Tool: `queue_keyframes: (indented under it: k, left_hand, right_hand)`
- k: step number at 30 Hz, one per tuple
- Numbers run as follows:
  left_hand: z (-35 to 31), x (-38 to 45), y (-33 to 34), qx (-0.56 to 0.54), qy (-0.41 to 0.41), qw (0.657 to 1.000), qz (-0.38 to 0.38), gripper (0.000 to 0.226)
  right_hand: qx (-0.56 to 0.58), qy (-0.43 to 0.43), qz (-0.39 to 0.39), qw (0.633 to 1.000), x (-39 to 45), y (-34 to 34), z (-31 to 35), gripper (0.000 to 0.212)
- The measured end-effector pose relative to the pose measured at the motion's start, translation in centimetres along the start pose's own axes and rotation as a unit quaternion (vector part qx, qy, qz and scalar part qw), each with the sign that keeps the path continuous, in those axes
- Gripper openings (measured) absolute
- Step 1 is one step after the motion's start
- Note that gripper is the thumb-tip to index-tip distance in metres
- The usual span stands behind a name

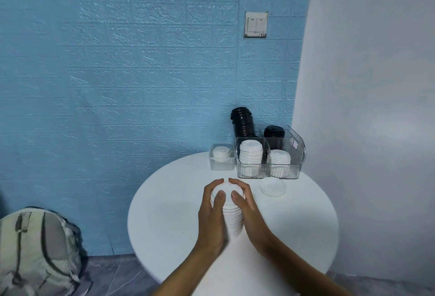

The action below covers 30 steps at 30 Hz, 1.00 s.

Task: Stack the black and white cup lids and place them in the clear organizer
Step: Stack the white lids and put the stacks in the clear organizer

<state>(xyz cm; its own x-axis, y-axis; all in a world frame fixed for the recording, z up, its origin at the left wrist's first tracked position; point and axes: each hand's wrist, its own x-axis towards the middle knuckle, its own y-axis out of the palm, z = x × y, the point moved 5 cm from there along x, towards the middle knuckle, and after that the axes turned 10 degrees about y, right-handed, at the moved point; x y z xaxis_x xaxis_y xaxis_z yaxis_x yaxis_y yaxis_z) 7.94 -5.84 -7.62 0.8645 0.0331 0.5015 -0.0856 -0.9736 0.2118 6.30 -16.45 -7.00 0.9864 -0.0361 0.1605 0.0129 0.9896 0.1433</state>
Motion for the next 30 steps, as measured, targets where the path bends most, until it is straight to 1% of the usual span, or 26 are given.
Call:
queue_keyframes:
  k: [2,4,6,7,10,11,15,19,21,23,25,27,28,30]
  left_hand:
    - [0.0,0.0,0.1,-0.005,-0.001,1.0,0.005,0.035]
    - [0.0,-0.1,0.1,-0.019,-0.007,1.0,0.007,0.032]
    - [-0.1,-0.1,0.2,-0.025,-0.009,1.0,0.011,0.035]
    - [-0.1,-0.1,0.1,-0.024,-0.011,1.0,0.013,0.036]
    - [0.0,-0.1,0.0,-0.028,-0.021,0.999,0.011,0.036]
    - [0.0,-0.1,0.0,-0.028,-0.023,0.999,0.012,0.036]
    - [0.2,-0.1,0.0,-0.011,-0.027,0.999,0.016,0.033]
    - [-0.2,-0.2,0.0,0.0,-0.021,1.0,0.01,0.028]
    - [-0.3,-0.2,0.0,-0.001,-0.019,1.0,0.013,0.02]
    - [-0.2,-0.1,0.1,0.008,-0.018,1.0,0.018,0.02]
    - [-0.2,0.0,0.1,0.017,-0.018,1.0,0.013,0.026]
    - [0.1,0.1,0.0,0.022,-0.022,0.999,0.011,0.034]
    - [0.2,0.1,-0.1,0.025,-0.021,0.999,0.01,0.035]
    - [0.2,0.1,-0.1,0.035,-0.014,0.999,0.011,0.034]
  right_hand:
    - [0.001,-0.005,0.005,1.0,-0.1,-0.1,-0.1,0.026]
    - [0.007,-0.009,0.008,1.0,0.0,-0.2,-0.3,0.026]
    - [0.008,-0.014,0.003,1.0,0.0,-0.1,-0.3,0.025]
    - [0.005,-0.014,-0.004,1.0,0.1,-0.1,-0.4,0.027]
    - [-0.006,-0.002,-0.025,1.0,-0.1,-0.1,-0.5,0.043]
    - [-0.01,-0.001,-0.029,1.0,0.0,-0.2,-0.6,0.044]
    - [-0.021,-0.002,-0.025,0.999,0.4,-0.4,-0.9,0.027]
    - [-0.035,-0.01,-0.023,0.999,0.4,-0.4,-0.7,0.032]
    - [-0.043,-0.007,-0.021,0.999,0.5,-0.5,-0.7,0.032]
    - [-0.05,0.004,-0.022,0.999,0.5,-0.6,-0.7,0.031]
    - [-0.079,0.012,-0.016,0.997,0.5,-0.8,-0.5,0.031]
    - [-0.131,0.004,-0.002,0.991,0.7,-1.4,0.0,0.038]
    - [-0.16,-0.003,-0.006,0.987,0.9,-2.0,0.5,0.042]
    - [-0.217,-0.008,-0.049,0.975,1.8,-4.3,1.5,0.042]
